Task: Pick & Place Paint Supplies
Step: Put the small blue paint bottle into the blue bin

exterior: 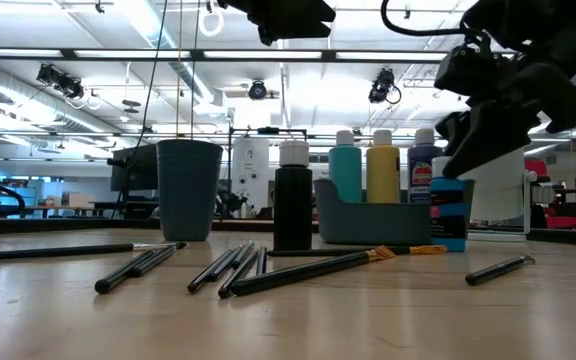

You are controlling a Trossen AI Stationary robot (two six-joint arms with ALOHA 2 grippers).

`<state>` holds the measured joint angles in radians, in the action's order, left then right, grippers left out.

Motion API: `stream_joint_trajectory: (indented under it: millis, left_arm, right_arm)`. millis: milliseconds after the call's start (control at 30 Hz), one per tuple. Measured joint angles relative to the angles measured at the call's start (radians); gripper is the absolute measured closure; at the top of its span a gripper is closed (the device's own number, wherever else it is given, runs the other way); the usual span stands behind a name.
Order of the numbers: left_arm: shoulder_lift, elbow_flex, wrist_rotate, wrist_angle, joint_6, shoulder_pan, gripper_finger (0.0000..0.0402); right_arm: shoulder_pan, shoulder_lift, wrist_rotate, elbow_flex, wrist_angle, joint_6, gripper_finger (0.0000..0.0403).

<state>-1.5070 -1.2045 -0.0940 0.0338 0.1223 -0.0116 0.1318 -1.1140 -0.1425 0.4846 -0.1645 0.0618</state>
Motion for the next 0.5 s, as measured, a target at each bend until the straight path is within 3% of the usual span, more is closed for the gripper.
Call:
stream_joint_trajectory:
  millis: [167, 500]
  left_arm:
    - [0.000, 0.000, 0.000, 0.000, -0.012, 0.000, 0.0184]
    - [0.000, -0.001, -0.022, -0.002, 0.013, 0.000, 0.0184]
  right_arm:
    - [0.001, 0.056, -0.034, -0.001, 0.072, -0.041, 0.0295]
    - [0.001, 0.249, -0.158, -0.001, -0.004, 0.069, 0.0288]
